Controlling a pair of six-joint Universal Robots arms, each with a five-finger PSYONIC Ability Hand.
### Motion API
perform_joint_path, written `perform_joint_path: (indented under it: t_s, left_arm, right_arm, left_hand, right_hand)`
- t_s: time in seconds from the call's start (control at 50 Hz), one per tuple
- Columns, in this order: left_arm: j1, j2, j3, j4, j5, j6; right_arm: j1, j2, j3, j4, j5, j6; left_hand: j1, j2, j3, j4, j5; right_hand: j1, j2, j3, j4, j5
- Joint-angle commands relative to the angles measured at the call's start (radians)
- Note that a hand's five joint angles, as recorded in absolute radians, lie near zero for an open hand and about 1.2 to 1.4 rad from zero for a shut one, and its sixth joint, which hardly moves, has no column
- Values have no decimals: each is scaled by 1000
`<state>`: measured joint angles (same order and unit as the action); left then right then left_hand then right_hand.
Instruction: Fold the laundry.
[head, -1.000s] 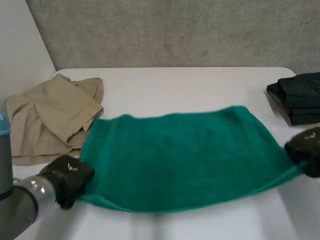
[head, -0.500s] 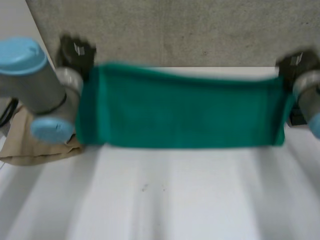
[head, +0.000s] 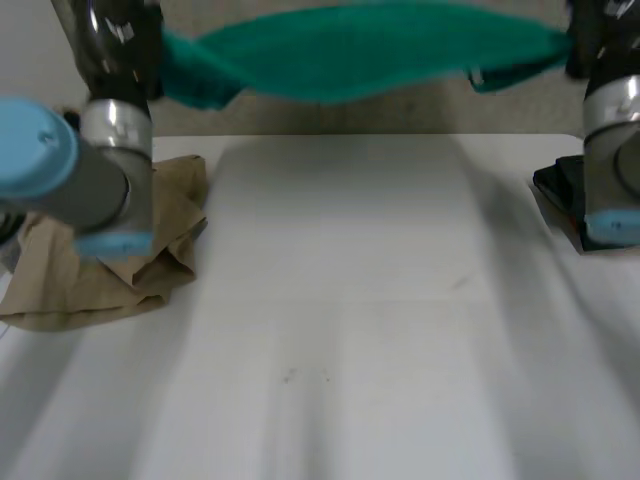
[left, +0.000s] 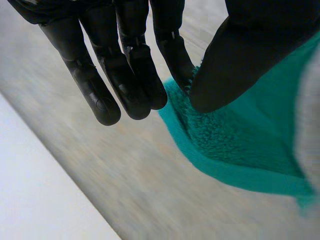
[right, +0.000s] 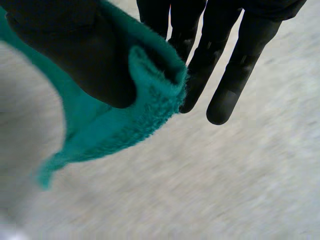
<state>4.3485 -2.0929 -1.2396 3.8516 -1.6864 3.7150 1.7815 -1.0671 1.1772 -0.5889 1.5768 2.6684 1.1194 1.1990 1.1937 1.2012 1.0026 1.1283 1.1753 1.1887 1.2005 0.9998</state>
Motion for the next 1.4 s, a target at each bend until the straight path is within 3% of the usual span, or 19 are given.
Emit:
perform_joint_path:
  t_s: [0.02,0.08,0.16,0.22,0.3,0.4,0.48,0.56,0.68,0.84,1.04,1.22,1.24,1.26,1.28,1.3,1.32,1.34,1.4]
  left_arm:
    - [-15,-18,-239,0,23,-15]
    - [-17,-21,-293,-4,40,-20]
    - [-20,-16,-379,-36,48,-9]
    - [-23,39,-467,-141,45,12]
    - [-24,169,-561,-383,42,63]
    - [-27,305,-697,-782,13,106]
    - [-40,417,-770,-938,2,170]
    - [-61,473,-758,-900,2,198]
    - [-72,438,-657,-764,-1,192]
    - [-73,176,-442,-586,-22,149]
    - [-84,-104,-130,-532,-177,131]
    - [-90,-214,19,-460,-187,152]
    - [-98,-226,29,-454,-187,152]
    - [-104,-230,29,-451,-185,154]
    - [-113,-231,29,-449,-185,154]
    - [-121,-233,29,-448,-184,154]
    - [-136,-231,29,-445,-182,152]
    - [-142,-230,28,-443,-182,151]
    - [-155,-207,17,-439,-182,137]
  right_arm:
    - [-4,58,160,72,-106,-8]
    - [-4,76,191,116,-113,-10]
    - [-4,84,240,300,-115,-62]
    - [-5,70,268,421,-113,-122]
    - [-45,29,337,628,-103,-225]
    - [-128,-163,484,861,-66,-393]
    - [-175,-261,577,972,-69,-551]
    - [-191,-284,601,983,-72,-595]
    - [-185,-272,556,876,-72,-504]
    - [-119,-61,382,678,-61,-322]
    - [-67,170,135,502,-37,-294]
    - [-36,340,-82,416,-20,-292]
    - [-31,372,-117,419,-3,-292]
    - [-25,386,-126,417,11,-294]
    - [-17,395,-135,416,28,-298]
    - [-10,401,-143,413,44,-298]
    - [-1,401,-154,414,72,-291]
    - [-1,392,-154,414,86,-285]
    - [15,322,-134,416,109,-253]
  left_hand:
    - [277,197,203,195,219]
    - [277,197,203,195,219]
    - [277,197,203,195,219]
    - [277,197,203,195,219]
    - [277,197,203,195,219]
    - [277,197,203,195,219]
    - [277,197,203,195,219]
    - [277,197,203,195,219]
    - [277,197,203,195,219]
    - [277,197,203,195,219]
    - [277,197,203,195,219]
    - [277,197,203,195,219]
    - [208,128,133,126,150]
    - [-247,-326,-321,-328,-304]
    - [-780,-860,-854,-862,-838]
    - [-945,-1024,-1019,-1027,-1003]
    - [-791,-871,-865,-873,-849]
    - [-931,-1011,-1005,-1013,-989]
    - [-945,-1024,-1019,-1027,-1003]
  right_hand:
    - [268,221,208,196,222]
    - [268,221,208,196,222]
    - [268,221,208,196,222]
    - [268,221,208,196,222]
    - [268,221,208,196,222]
    - [268,221,208,196,222]
    - [268,221,208,196,222]
    - [268,221,208,196,222]
    - [268,221,208,196,222]
    - [268,221,208,196,222]
    - [268,221,208,196,222]
    - [268,221,208,196,222]
    - [-612,-659,-672,-684,-658]
    - [-954,-1001,-1014,-1026,-1000]
    - [-954,-1001,-1014,-1026,-1000]
    - [-954,-1001,-1014,-1026,-1000]
    - [-954,-1001,-1014,-1026,-1000]
    - [-954,-1001,-1014,-1026,-1000]
    - [-954,-1001,-1014,-1026,-1000]
